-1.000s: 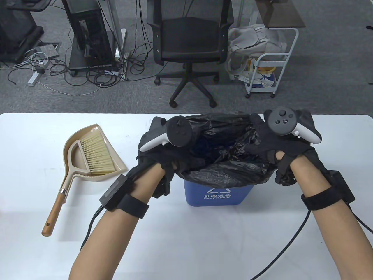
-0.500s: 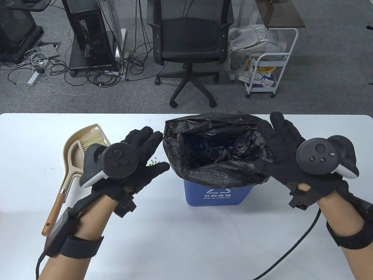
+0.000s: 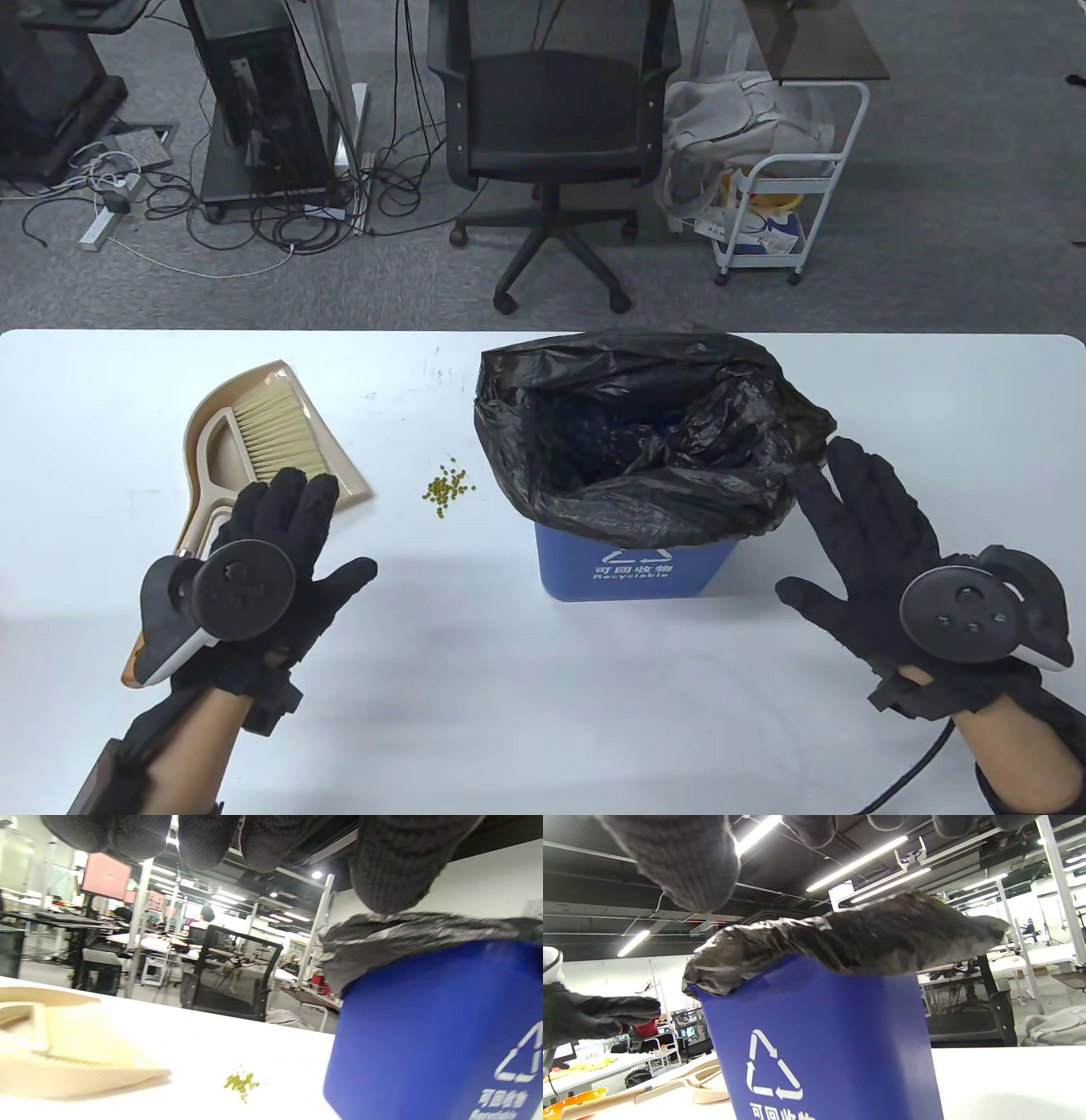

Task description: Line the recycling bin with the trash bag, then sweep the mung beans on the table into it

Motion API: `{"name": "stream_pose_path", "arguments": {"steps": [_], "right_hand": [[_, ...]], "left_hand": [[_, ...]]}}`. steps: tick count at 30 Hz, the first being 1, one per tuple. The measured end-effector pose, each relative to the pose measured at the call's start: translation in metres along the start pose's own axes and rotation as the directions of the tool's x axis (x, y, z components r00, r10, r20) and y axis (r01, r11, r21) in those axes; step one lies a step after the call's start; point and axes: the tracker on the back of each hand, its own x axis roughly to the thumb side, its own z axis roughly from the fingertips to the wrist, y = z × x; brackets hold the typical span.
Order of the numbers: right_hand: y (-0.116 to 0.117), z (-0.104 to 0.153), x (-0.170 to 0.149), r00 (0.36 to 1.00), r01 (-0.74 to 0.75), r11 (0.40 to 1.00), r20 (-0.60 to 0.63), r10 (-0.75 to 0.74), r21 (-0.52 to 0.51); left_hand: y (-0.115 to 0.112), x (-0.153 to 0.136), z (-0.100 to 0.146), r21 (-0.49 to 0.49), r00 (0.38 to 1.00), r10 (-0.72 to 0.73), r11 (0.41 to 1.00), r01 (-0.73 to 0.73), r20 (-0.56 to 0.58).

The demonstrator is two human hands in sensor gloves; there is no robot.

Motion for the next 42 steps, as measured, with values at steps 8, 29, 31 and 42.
{"name": "stream_pose_path", "arguments": {"steps": [8, 29, 31, 42], "right_hand": [[0.008, 0.003, -0.010, 0.996, -0.078, 0.997, -0.044, 0.078, -0.013], [0.009, 0.014, 0.018, 0.993, -0.107, 0.994, 0.041, 0.108, -0.026], [0.008, 0.014, 0.021, 0.992, -0.112, 0.993, 0.049, 0.113, -0.028], [0.011, 0.007, 0.042, 0.986, -0.134, 0.991, 0.095, 0.135, -0.013]], "left_hand": [[-0.020, -0.015, 0.019, -0.027, 0.981, -0.158, 0.987, 0.156, -0.115], [-0.051, -0.112, 0.046, -0.264, 0.762, -0.352, 0.934, 0.242, -0.544], [-0.054, -0.116, 0.046, -0.278, 0.750, -0.363, 0.929, 0.244, -0.553], [-0.069, -0.136, 0.050, -0.334, 0.741, -0.319, 0.933, 0.135, -0.590]]}}
